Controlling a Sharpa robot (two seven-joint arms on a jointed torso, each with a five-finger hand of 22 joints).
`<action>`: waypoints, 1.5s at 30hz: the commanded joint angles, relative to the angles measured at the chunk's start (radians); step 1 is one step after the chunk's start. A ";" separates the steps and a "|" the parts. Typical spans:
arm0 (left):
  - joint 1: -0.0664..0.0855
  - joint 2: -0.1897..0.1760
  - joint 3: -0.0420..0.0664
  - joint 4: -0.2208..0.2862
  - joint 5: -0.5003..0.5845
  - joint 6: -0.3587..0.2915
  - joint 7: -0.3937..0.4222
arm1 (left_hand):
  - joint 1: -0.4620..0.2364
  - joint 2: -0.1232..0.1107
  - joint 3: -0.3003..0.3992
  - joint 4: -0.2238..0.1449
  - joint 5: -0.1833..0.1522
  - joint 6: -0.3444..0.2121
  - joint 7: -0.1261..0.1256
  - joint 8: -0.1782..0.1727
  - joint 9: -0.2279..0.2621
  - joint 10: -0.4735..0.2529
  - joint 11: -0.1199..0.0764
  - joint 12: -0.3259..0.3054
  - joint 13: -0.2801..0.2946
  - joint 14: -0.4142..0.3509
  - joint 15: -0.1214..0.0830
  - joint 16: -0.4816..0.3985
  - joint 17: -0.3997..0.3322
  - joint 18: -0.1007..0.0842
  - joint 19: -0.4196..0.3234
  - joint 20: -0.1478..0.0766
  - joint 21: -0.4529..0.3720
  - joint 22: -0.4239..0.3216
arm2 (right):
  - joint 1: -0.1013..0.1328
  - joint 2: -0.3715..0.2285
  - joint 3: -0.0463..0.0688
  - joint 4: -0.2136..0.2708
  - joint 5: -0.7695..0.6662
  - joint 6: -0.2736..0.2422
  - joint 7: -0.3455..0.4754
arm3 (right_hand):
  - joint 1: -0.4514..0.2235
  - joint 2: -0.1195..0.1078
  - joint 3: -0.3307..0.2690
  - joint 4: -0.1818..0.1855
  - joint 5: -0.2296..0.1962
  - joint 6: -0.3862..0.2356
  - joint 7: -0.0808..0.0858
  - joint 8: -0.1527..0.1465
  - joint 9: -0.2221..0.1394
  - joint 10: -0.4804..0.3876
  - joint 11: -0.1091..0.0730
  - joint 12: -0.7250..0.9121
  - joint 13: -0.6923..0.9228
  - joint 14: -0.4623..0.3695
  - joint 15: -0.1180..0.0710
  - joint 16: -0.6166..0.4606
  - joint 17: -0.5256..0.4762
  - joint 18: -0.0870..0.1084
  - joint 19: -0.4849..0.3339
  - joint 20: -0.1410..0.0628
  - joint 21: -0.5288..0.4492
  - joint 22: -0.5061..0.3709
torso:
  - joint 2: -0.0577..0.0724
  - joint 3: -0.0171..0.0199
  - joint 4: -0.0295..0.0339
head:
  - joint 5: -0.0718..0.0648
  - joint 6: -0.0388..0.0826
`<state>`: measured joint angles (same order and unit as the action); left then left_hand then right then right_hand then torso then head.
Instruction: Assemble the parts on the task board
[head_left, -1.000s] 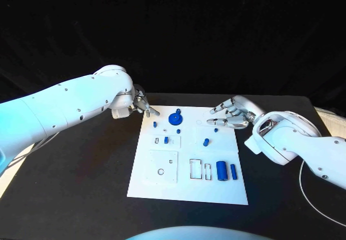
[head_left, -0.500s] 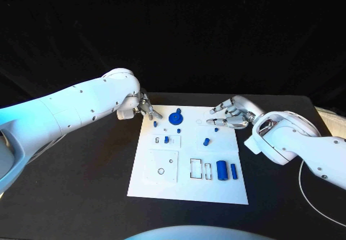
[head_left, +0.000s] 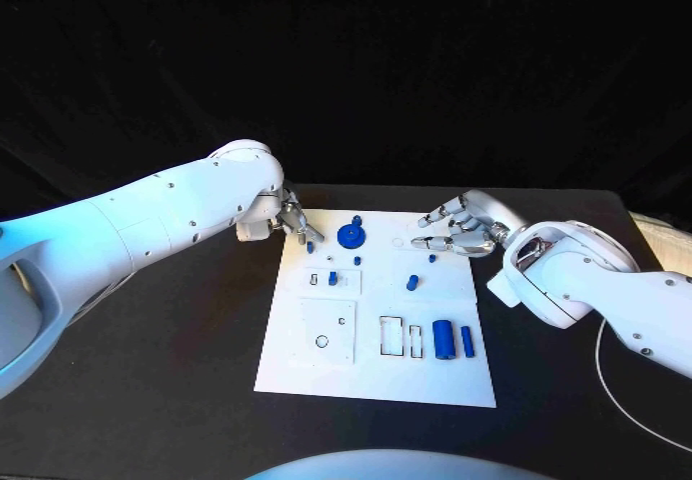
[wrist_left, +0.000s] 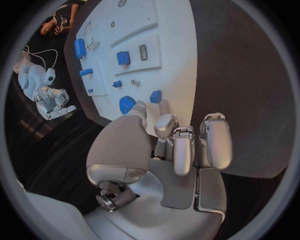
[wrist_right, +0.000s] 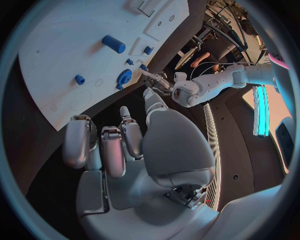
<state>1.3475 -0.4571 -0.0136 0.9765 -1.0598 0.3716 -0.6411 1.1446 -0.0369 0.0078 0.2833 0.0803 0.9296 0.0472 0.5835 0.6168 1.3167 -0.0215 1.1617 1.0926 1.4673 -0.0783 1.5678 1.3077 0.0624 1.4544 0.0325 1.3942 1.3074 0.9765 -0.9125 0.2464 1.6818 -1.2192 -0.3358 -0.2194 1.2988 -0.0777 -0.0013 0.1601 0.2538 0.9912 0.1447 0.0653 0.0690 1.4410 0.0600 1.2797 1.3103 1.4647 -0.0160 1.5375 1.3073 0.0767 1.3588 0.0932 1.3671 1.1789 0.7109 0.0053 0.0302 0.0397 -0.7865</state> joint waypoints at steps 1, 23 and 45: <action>-0.002 0.006 -0.001 -0.004 -0.005 0.035 0.006 | 0.013 0.004 -0.008 -0.001 0.002 0.010 0.000 -0.004 -0.002 0.007 0.000 0.005 0.001 0.104 -0.001 0.003 0.263 -0.007 0.009 0.000 0.006 0.047 | -0.001 0.001 0.000 0.000 -0.003 0.013 0.003 | -0.004 0.004 0.001 0.006 0.006 0.008 -0.002 0.003 0.001 -0.004 -0.004 0.000 0.061 0.092 0.000 0.002 0.197 0.007 -0.007 -0.001 -0.004 0.000 | 0.000 0.0002 -0.0001 | 0.000 -0.001; -0.007 0.012 -0.003 -0.006 -0.006 0.026 0.012 | 0.094 0.052 0.009 -0.024 0.006 0.014 -0.004 -0.005 -0.012 0.009 -0.004 0.005 0.000 0.104 -0.004 0.003 0.263 -0.007 0.009 -0.003 0.006 0.050 | -0.002 0.004 0.000 -0.002 -0.003 0.015 0.003 | -0.003 0.005 0.001 0.007 0.007 0.008 -0.002 0.003 0.001 -0.004 -0.004 0.001 0.062 0.092 0.000 0.002 0.197 0.007 -0.006 -0.001 -0.004 0.001 | 0.000 0.0010 0.0004 | -0.001 -0.005; -0.007 -0.047 -0.003 0.062 0.106 -0.065 0.033 | 0.177 -0.017 0.512 -0.155 0.007 -0.027 0.006 -0.001 -0.026 -0.012 0.003 -0.048 -0.056 0.104 0.003 0.003 0.263 -0.004 0.001 0.002 -0.013 0.044 | -0.004 0.005 0.000 -0.003 -0.003 0.019 0.003 | -0.002 0.006 0.001 0.007 0.008 0.008 -0.002 0.003 0.001 -0.004 -0.004 0.001 0.062 0.092 0.000 0.002 0.197 0.007 -0.006 -0.001 -0.003 0.001 | -0.002 0.0016 0.0005 | -0.005 -0.009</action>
<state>1.3401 -0.5048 -0.0165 1.0317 -1.0028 0.3442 -0.6182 1.3270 -0.0520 0.4147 0.2316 0.0914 0.9068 0.0514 0.5799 0.5900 1.3022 -0.0216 1.1150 1.0368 1.4672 -0.0781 1.5678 1.3074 0.0623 1.4580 0.0288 1.3851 1.3080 0.9734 -0.9075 0.2463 1.6777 -1.2190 -0.3300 -0.2191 1.2988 -0.0778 -0.0012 0.1600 0.2593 0.9912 0.1447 0.0653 0.0690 1.4411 0.0600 1.2798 1.3104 1.4647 -0.0160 1.5375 1.3077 0.0767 1.3588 0.0933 1.3671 1.1788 0.7095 0.0065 0.0303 0.0360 -0.7957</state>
